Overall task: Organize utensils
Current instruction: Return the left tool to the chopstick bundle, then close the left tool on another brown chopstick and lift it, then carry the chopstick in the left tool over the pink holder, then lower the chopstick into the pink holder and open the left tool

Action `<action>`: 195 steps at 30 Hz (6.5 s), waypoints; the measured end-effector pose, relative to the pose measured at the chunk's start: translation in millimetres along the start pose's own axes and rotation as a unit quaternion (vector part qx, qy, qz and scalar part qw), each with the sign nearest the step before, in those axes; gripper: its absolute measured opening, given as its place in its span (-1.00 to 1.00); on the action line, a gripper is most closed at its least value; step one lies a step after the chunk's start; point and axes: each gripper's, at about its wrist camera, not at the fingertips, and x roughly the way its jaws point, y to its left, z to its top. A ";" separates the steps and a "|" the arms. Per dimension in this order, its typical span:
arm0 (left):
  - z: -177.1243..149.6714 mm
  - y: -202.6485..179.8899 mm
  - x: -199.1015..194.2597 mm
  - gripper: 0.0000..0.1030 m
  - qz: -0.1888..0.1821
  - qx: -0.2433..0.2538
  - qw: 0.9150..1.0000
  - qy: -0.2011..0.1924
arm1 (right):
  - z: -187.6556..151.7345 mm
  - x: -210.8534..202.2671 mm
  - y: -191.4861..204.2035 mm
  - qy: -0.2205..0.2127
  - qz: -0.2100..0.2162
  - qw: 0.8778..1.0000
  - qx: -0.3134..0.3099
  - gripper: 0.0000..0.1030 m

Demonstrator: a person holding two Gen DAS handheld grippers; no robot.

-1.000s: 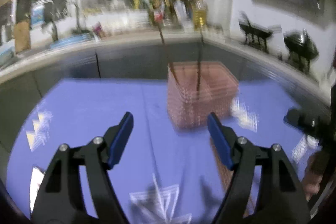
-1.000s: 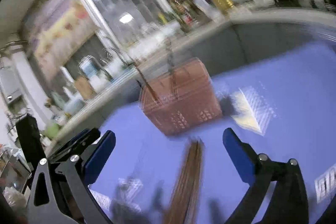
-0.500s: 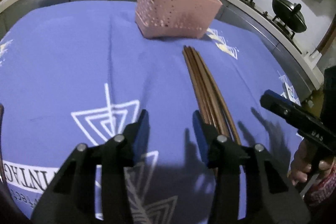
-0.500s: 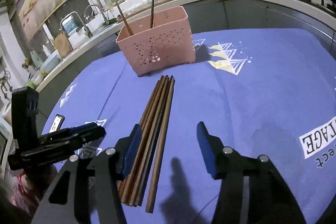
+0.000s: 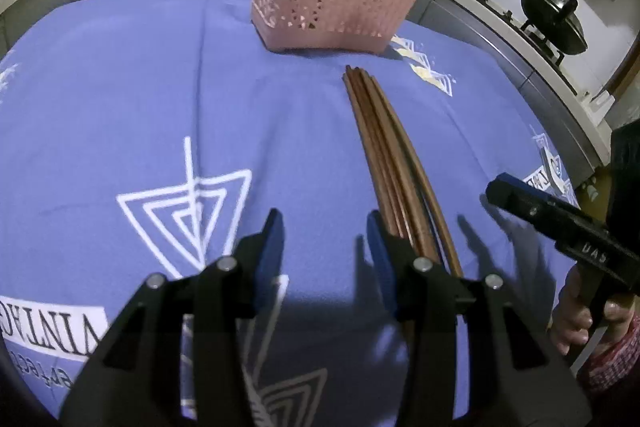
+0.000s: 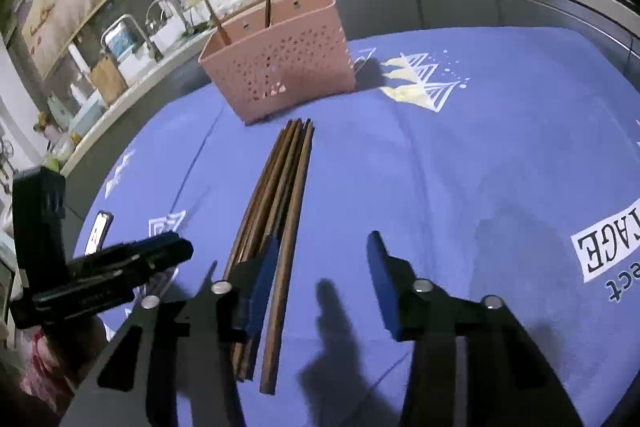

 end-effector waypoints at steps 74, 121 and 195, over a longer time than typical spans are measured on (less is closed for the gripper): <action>9.5 -52.2 34.7 -0.18 0.076 0.083 0.993 0.030 | -21.1 16.6 16.9 0.028 -0.045 0.995 -0.081 -0.37; 82.5 -18.6 62.6 -0.91 0.071 0.128 0.988 0.050 | 79.7 96.8 17.7 0.112 0.006 0.988 -0.103 -0.90; 162.4 -7.1 -124.8 -0.11 0.098 -0.008 0.948 -0.301 | 176.7 -40.5 62.9 -0.249 0.113 0.961 -0.036 -0.12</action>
